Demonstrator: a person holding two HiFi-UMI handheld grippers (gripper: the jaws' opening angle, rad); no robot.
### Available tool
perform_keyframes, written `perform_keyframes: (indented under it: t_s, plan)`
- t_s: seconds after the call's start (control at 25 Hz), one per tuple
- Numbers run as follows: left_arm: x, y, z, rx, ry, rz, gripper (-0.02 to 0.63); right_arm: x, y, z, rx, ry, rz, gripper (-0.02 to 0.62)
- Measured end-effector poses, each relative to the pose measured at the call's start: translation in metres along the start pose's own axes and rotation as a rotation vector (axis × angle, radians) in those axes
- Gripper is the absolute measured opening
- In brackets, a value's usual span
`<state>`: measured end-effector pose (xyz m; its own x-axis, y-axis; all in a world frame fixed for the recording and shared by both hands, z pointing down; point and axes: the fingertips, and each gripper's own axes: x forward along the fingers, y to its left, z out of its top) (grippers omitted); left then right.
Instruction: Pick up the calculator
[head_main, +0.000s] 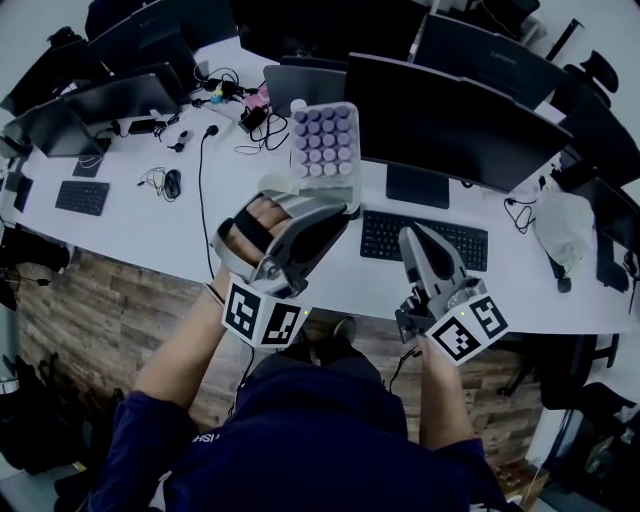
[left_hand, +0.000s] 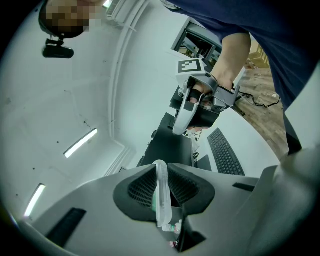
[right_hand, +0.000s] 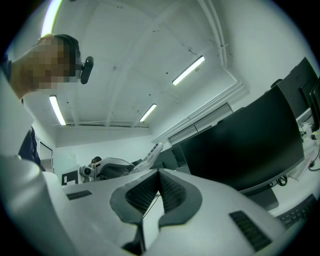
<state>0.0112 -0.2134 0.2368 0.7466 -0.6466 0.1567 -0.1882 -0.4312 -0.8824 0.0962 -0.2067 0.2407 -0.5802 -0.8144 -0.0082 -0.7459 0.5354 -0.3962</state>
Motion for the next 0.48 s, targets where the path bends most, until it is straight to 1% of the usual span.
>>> perform_keyframes:
  t_s: [0.48]
  plan:
    - [0.008, -0.0042, -0.0021, -0.003, 0.002, -0.009, 0.086, 0.001, -0.0071, -0.0016, 0.004, 0.0, -0.005, 0.002]
